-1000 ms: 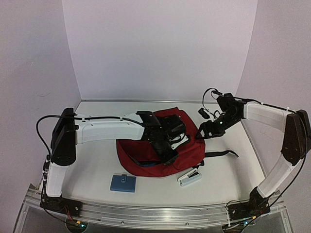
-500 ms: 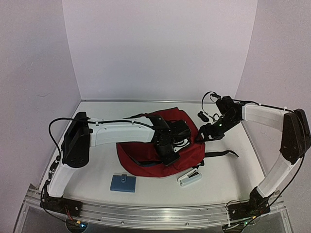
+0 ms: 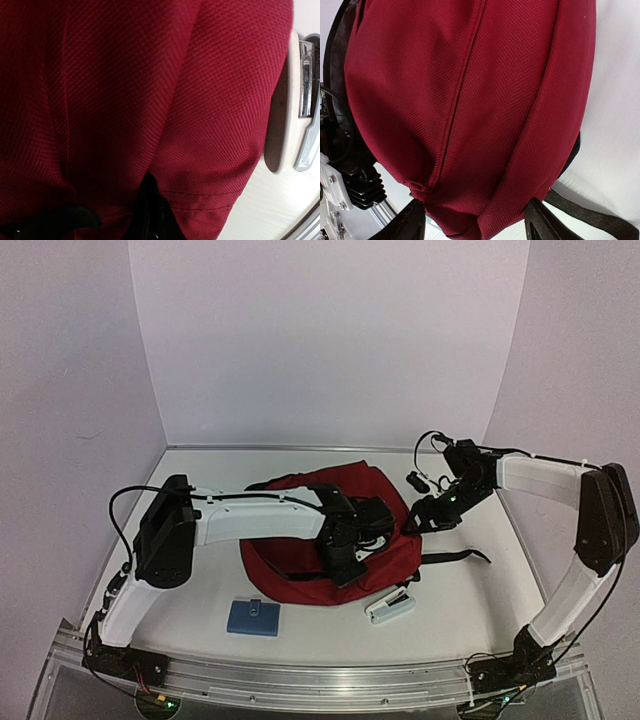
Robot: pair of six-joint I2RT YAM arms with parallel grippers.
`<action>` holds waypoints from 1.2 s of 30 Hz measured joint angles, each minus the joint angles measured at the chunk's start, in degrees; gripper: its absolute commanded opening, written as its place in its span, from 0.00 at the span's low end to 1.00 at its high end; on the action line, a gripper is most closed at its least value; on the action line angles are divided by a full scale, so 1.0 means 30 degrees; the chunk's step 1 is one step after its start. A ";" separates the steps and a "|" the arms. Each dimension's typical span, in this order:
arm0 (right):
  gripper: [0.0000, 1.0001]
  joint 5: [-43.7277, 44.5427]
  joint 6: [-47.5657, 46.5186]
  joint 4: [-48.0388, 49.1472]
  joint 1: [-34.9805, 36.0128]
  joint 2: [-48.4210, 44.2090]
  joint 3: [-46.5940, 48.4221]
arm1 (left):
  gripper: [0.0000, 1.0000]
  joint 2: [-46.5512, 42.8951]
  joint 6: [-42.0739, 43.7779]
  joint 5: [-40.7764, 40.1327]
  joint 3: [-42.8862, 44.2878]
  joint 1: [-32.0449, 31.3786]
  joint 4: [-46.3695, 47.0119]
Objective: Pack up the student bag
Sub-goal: Zip the student bag at the center of the board.
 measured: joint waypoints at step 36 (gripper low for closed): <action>0.00 0.3842 -0.1139 -0.0492 -0.2726 0.1982 0.2565 | 0.00 -0.9909 -0.3801 -0.0355 -1.2755 0.0417 0.7177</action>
